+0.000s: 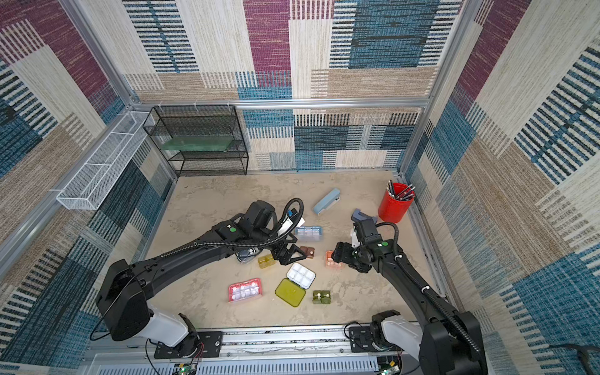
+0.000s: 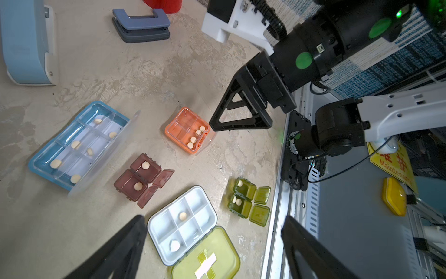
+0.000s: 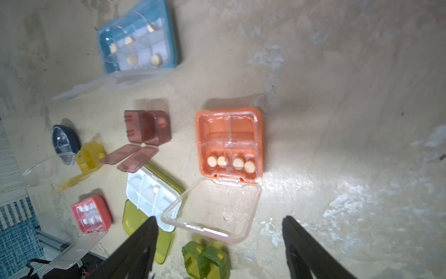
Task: Close pillboxes
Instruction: Move the pillbox to the center of the board, then adjust the pillbox at the center of the board.
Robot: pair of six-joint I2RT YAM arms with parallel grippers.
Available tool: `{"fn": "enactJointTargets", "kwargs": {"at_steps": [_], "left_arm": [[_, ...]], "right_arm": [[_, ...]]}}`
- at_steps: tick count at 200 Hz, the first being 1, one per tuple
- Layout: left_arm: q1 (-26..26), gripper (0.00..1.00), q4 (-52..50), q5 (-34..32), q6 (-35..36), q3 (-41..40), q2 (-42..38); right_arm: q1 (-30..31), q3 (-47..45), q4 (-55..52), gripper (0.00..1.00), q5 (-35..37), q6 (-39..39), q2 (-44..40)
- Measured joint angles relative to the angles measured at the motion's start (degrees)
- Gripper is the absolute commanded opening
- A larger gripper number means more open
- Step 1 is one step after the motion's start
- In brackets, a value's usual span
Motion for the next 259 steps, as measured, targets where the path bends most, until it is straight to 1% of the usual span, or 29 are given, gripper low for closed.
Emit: {"fn": "enactJointTargets", "kwargs": {"at_steps": [12,33,55,69,83,93,108,128,159,180,210,259], "left_arm": [[0.0,0.9,-0.2,0.1,0.0,0.0,0.0],[0.0,0.9,-0.9,-0.1,0.3,0.0,-0.2],[0.0,0.9,-1.3,-1.1,0.3,0.0,-0.5],[0.1,0.9,-1.7,-1.3,0.3,0.0,-0.8],[0.1,0.9,-1.9,-1.4,0.3,0.0,-1.0],[0.2,0.9,-2.2,-1.7,0.3,0.0,-1.1],[0.2,0.9,-2.6,-2.6,0.3,0.0,-1.2],[0.2,0.9,-3.0,-3.1,0.4,0.3,-1.2],[0.2,0.9,-3.7,-4.5,0.8,0.9,-1.2],[0.2,0.9,-3.9,-5.7,1.0,1.0,-1.6],[0.2,0.89,-4.0,-7.0,1.1,0.5,-2.6],[0.3,0.9,-4.0,-8.2,1.1,-1.7,-4.6]], "right_arm": [[0.1,0.6,0.3,0.95,-0.2,-0.5,-0.8],[0.3,1.4,0.2,0.95,-0.6,-1.0,-1.3],[3.2,4.1,-1.9,0.92,0.0,-1.4,-1.3],[5.1,6.1,-4.1,0.92,1.4,-1.5,-0.7],[5.7,8.4,-7.5,0.92,2.7,-0.9,0.8],[5.7,10.5,-10.6,0.93,4.3,1.6,2.5],[5.4,13.1,-14.4,0.93,4.8,6.0,4.6],[5.7,13.8,-16.9,0.95,3.1,13.4,5.1],[7.0,11.1,-13.8,0.97,-3.5,25.4,3.7],[8.1,11.1,-10.5,0.96,-6.6,31.1,3.7],[7.5,10.0,-6.6,0.91,-9.0,34.8,5.4],[5.4,9.4,-4.7,0.85,-10.0,35.4,8.5]]}}
